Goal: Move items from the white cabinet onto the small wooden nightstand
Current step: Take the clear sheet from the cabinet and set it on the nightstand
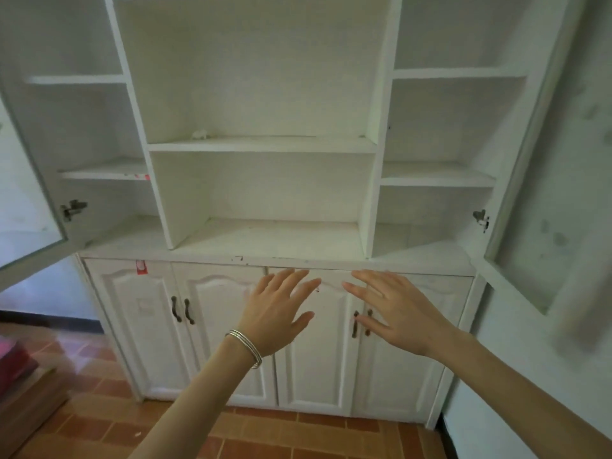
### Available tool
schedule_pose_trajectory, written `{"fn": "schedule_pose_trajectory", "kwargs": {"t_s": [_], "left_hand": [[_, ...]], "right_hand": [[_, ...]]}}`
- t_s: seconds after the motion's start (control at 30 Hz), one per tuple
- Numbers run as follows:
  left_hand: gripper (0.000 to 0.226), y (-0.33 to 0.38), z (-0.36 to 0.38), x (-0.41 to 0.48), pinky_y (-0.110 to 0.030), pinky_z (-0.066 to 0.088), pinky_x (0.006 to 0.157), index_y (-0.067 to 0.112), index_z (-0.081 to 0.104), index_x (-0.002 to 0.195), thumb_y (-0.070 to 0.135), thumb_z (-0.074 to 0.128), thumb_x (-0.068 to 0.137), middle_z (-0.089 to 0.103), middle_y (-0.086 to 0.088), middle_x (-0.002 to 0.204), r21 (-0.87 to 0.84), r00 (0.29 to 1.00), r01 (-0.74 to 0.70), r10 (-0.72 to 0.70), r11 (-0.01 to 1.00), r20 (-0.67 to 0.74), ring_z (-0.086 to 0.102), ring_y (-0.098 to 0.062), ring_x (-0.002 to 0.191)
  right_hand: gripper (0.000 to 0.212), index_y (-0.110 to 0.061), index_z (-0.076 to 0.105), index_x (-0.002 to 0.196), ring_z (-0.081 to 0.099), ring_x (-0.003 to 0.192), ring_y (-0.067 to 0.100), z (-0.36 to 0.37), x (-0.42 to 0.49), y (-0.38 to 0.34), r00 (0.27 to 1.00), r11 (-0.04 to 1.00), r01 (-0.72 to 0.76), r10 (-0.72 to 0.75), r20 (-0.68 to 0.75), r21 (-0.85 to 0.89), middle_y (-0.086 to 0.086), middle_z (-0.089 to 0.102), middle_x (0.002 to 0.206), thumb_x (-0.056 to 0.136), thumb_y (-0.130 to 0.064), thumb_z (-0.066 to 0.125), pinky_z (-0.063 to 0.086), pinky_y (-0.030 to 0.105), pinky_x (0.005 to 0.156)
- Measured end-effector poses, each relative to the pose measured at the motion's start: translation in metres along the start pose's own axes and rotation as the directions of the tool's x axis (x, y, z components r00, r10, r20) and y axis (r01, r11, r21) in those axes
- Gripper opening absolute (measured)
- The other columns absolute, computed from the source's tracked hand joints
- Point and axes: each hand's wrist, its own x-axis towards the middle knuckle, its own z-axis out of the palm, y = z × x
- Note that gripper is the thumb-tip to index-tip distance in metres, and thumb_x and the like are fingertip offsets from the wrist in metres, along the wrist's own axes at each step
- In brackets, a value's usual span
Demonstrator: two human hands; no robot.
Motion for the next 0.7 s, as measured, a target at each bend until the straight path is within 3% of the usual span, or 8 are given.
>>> {"fn": "schedule_pose_trajectory", "kwargs": {"t_s": [0.1,0.3,0.4,0.6,0.7], "left_hand": [[0.055,0.009,0.024,0.040,-0.044,0.043,0.094,0.024,0.050,0.130,0.049,0.036,0.084,0.054,-0.004,0.133,-0.005,1.000,-0.013,0.013,1.000,-0.007,0.053,-0.027,0.118],[0.055,0.016,0.076,0.106,-0.046,0.044,0.094,0.024,0.048,0.131,0.049,0.034,0.083,0.053,-0.006,0.133,-0.044,0.997,-0.074,0.075,0.996,0.024,0.053,-0.029,0.118],[0.055,0.017,0.097,0.142,-0.046,0.043,0.094,0.025,0.045,0.131,0.049,0.036,0.083,0.054,-0.005,0.132,-0.037,0.989,-0.147,0.146,0.988,-0.032,0.053,-0.028,0.117],[0.055,-0.008,0.132,0.226,-0.048,0.043,0.094,0.023,0.047,0.131,0.043,0.056,0.081,0.055,-0.007,0.130,-0.053,0.954,-0.287,0.280,0.956,-0.110,0.053,-0.031,0.118],[0.061,-0.019,0.152,0.260,-0.049,0.044,0.094,0.023,0.052,0.129,0.041,0.069,0.073,0.058,-0.007,0.127,-0.035,0.933,-0.340,0.332,0.940,-0.141,0.055,-0.031,0.115]], "right_hand": [[0.062,-0.031,0.028,0.142,0.029,0.136,0.018,0.008,0.007,0.043,0.999,1.000,-0.017,0.017,0.033,-0.018,0.000,0.033,0.148,0.090,-0.061,0.012,0.016,0.039,0.112],[0.066,-0.031,0.025,0.143,0.024,0.138,0.018,0.030,0.022,0.108,0.994,0.996,-0.081,0.084,0.064,-0.047,0.000,0.028,0.150,0.088,-0.064,0.012,0.014,0.039,0.113],[0.064,-0.032,0.018,0.144,0.019,0.139,0.017,0.045,0.034,0.138,0.988,0.990,-0.124,0.129,0.086,-0.063,-0.002,0.022,0.153,0.086,-0.058,0.014,0.011,0.037,0.113],[0.057,-0.027,0.028,0.142,0.030,0.135,0.020,0.064,0.074,0.197,0.969,0.966,-0.240,0.244,0.041,-0.093,0.004,0.032,0.148,0.090,-0.050,0.031,0.018,0.039,0.110],[0.058,-0.025,0.032,0.140,0.036,0.132,0.023,0.069,0.091,0.225,0.952,0.948,-0.296,0.303,0.047,-0.112,0.006,0.037,0.145,0.088,-0.051,0.027,0.024,0.042,0.108]]}}
